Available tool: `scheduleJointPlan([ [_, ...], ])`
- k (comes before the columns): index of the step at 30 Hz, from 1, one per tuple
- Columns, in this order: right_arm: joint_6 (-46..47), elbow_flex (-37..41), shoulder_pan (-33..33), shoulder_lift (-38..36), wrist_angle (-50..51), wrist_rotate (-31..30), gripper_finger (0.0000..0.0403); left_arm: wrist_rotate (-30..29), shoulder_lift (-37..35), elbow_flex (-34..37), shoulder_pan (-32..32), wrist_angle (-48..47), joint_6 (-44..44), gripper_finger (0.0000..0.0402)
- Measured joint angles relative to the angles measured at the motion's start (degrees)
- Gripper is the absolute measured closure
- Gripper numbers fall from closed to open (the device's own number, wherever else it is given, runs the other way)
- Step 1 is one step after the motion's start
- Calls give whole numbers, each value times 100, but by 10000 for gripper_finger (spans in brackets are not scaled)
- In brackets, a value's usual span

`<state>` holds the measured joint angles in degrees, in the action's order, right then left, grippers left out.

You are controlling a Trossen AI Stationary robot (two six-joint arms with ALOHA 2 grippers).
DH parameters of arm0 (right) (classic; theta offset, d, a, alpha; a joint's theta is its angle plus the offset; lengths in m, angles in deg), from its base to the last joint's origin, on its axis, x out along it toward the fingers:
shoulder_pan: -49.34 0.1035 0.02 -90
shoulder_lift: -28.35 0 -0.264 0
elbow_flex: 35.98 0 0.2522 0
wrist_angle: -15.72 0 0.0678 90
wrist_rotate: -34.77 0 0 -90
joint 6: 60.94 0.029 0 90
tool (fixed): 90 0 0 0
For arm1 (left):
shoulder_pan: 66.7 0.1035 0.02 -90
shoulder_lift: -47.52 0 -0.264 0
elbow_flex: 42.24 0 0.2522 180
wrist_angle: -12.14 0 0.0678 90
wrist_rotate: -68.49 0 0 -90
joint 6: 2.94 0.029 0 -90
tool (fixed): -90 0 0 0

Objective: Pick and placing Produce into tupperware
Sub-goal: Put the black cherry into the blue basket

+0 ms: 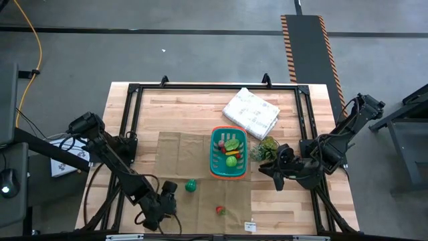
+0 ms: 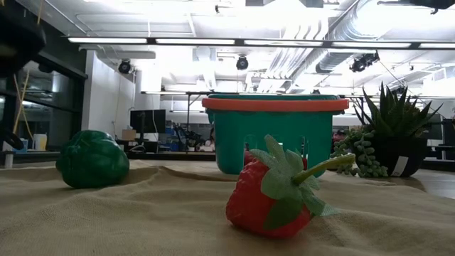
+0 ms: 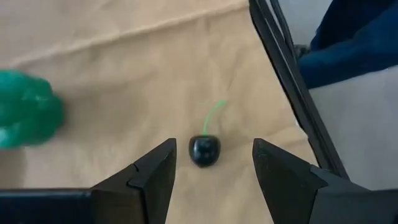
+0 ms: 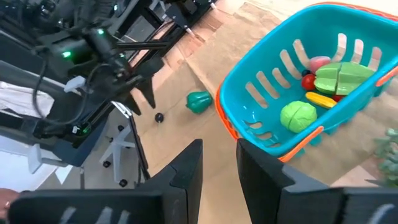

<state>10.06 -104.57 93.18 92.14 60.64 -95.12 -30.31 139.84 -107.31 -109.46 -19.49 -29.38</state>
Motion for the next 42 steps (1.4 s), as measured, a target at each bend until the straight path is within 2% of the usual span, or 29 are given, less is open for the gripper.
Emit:
scheduleJointPlan([
  [6,61,0,1,0,103,-60,314,34,522,-490,4,-256,80,199],
  [10,61,0,1,0,127,-60,314,315,841,-586,4,-437,-98,199],
  [14,59,0,1,0,127,-60,314,318,1051,-864,3,-987,-92,197],
  [16,59,0,1,0,134,-61,314,262,1100,-984,4,-1246,-79,197],
  [42,-50,-1,1,0,299,-60,314,19,1195,-1084,4,-1138,-82,197],
])
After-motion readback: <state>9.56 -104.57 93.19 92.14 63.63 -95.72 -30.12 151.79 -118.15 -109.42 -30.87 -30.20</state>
